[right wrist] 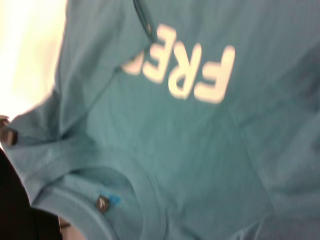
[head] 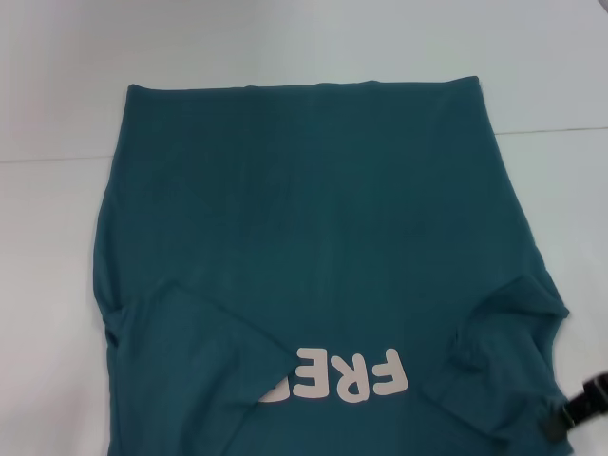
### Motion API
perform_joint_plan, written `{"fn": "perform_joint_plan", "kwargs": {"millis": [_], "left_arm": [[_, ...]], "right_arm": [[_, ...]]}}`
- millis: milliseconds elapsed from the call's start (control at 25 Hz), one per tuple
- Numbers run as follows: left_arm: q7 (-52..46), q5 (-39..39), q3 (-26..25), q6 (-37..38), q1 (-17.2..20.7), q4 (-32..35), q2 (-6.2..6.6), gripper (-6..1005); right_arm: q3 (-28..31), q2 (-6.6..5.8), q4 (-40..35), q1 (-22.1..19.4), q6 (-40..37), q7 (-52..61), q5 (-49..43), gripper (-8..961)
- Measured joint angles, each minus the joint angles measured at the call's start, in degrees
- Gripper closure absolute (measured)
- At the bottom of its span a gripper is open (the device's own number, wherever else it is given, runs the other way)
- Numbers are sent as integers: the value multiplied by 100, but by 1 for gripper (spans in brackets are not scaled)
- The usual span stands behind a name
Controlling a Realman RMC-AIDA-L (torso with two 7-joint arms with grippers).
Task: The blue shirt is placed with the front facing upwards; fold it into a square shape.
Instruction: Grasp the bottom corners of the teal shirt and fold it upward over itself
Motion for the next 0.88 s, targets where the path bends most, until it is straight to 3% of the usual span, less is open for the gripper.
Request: {"fn": "perform_joint_plan", "kwargs": {"millis": [360,640,880], "left_arm": [[-238,1,-34,-228,-551,0,104,949],[-497,15,-50,-563,-861,0,260,948],[-817,36,-32,-1157,-1201,0,266,948]], "right_arm": [[316,-32,5,154,299,93,67,921],[646,-104,8,170,610,232,71,921],[766,-117,11,227,1210,536,260,921]]}}
